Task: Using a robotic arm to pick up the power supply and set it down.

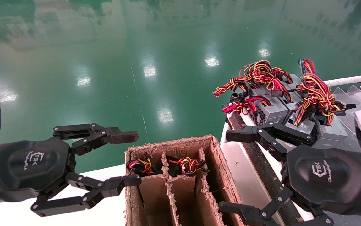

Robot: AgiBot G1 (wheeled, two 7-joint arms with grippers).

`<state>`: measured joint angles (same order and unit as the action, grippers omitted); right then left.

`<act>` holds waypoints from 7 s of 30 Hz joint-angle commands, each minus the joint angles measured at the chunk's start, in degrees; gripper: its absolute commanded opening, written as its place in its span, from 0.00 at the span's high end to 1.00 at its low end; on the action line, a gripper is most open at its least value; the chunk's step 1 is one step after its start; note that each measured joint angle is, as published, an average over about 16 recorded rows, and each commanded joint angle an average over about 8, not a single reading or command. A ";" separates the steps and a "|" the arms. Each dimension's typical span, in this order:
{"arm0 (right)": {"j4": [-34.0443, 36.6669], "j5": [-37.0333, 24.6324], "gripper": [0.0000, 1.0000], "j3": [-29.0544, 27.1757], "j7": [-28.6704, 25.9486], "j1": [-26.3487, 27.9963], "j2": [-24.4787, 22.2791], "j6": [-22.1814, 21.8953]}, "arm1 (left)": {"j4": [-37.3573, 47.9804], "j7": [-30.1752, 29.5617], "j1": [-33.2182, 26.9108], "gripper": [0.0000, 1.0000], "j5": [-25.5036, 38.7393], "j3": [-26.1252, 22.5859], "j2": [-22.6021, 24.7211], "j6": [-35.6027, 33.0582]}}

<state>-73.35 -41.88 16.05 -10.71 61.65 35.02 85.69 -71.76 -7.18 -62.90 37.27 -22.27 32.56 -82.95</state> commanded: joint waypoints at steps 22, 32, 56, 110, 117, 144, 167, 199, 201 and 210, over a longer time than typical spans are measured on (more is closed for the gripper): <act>0.00 0.00 0.00 0.00 0.00 0.00 0.00 0.00 | 0.00 0.00 0.00 1.00 0.00 0.00 0.00 0.00; 0.00 0.00 0.00 0.00 0.00 0.00 0.00 0.00 | 0.00 0.00 0.00 0.48 0.00 0.00 0.00 0.00; 0.05 -0.03 0.00 -0.01 -0.01 -0.02 -0.03 -0.06 | 0.00 0.00 0.00 0.00 0.00 0.00 0.00 0.00; 15.74 -30.69 1.00 15.75 -6.86 9.31 18.69 -16.71 | 0.01 0.01 -0.01 0.00 -0.01 -0.01 0.00 0.00; 16.20 -31.09 1.00 15.98 -6.55 8.96 19.19 -17.25 | 0.01 0.01 -0.01 0.00 -0.01 -0.01 0.00 0.00; 15.74 -24.06 1.00 11.54 -4.98 9.50 16.95 -15.35 | 0.01 0.01 -0.01 0.00 -0.01 -0.02 0.00 0.00; 26.66 -13.79 1.00 1.76 -1.12 31.32 11.71 -8.46 | 0.01 0.01 -0.01 0.00 -0.01 -0.02 -0.01 0.00; 68.51 -33.20 1.00 6.79 23.39 56.27 -1.31 -17.83 | 0.01 0.02 -0.01 0.00 -0.02 -0.03 -0.01 0.01; 69.72 -33.37 1.00 6.97 24.17 54.97 -1.69 -15.50 | 0.01 0.02 -0.01 0.00 -0.02 -0.03 -0.01 0.01; 73.20 -33.76 1.00 7.39 26.73 49.27 0.33 -9.61 | 0.01 0.02 -0.01 0.00 -0.02 -0.03 -0.01 0.01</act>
<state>-0.56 -75.57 23.38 15.92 111.39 35.43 75.56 -71.75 -7.16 -62.91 37.25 -22.30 32.55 -82.94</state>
